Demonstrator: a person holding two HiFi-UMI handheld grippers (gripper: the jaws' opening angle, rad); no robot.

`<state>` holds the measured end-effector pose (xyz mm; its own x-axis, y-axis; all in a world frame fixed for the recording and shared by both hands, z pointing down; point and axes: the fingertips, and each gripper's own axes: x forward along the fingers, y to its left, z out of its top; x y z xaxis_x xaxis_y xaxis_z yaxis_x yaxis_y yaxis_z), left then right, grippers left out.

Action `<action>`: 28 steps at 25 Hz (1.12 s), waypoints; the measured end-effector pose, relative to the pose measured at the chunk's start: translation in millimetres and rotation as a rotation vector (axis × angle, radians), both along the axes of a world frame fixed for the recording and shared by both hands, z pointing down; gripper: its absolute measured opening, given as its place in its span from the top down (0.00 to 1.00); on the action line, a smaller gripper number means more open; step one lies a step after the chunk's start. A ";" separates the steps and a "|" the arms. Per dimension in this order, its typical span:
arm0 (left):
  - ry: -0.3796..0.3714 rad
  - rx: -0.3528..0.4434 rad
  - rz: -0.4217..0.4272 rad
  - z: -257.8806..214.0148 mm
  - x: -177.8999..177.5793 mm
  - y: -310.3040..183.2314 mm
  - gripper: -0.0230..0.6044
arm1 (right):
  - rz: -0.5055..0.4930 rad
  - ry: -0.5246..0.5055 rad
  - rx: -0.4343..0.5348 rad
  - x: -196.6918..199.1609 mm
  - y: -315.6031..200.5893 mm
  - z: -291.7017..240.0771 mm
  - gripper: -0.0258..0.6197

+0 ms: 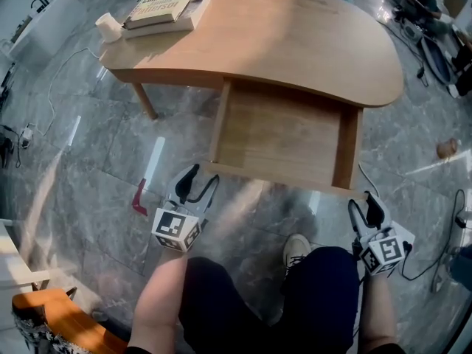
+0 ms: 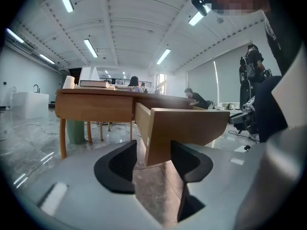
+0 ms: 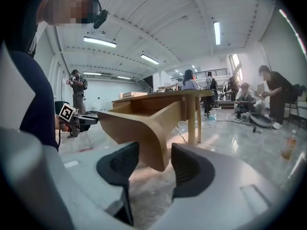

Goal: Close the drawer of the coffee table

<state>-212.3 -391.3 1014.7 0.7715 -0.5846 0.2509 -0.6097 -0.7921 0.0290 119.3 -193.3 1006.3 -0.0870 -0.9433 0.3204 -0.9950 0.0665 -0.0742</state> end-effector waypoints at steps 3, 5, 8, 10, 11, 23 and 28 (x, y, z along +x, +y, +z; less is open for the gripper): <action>-0.010 0.001 0.015 1.4 8.2 -5.8 0.59 | -0.016 0.000 0.002 -2.5 -9.0 6.6 0.65; -0.004 -0.003 0.019 -0.3 11.5 -9.0 0.59 | -0.027 0.003 0.006 -4.9 -13.7 8.6 0.65; 0.000 -0.002 0.027 -1.7 11.3 -10.2 0.59 | -0.029 -0.006 0.014 -6.7 -14.3 8.8 0.64; 0.001 -0.001 0.039 -2.6 13.2 -9.0 0.60 | -0.028 0.001 0.015 -7.9 -14.6 8.3 0.64; -0.005 0.003 0.045 -3.3 14.6 -8.0 0.64 | -0.026 0.005 0.011 -8.6 -14.7 8.4 0.64; 0.041 0.057 -0.006 -37.7 9.4 -20.5 0.70 | 0.003 0.000 0.037 -21.5 -17.9 -25.0 0.65; 0.050 0.069 0.001 -47.6 15.4 -27.0 0.69 | 0.015 -0.005 0.035 -14.3 -25.1 -34.4 0.65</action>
<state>-196.9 -418.3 967.1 0.7830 -0.5981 0.1710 -0.6077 -0.7941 0.0052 105.0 -218.4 971.9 -0.0740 -0.9551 0.2870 -0.9955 0.0539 -0.0775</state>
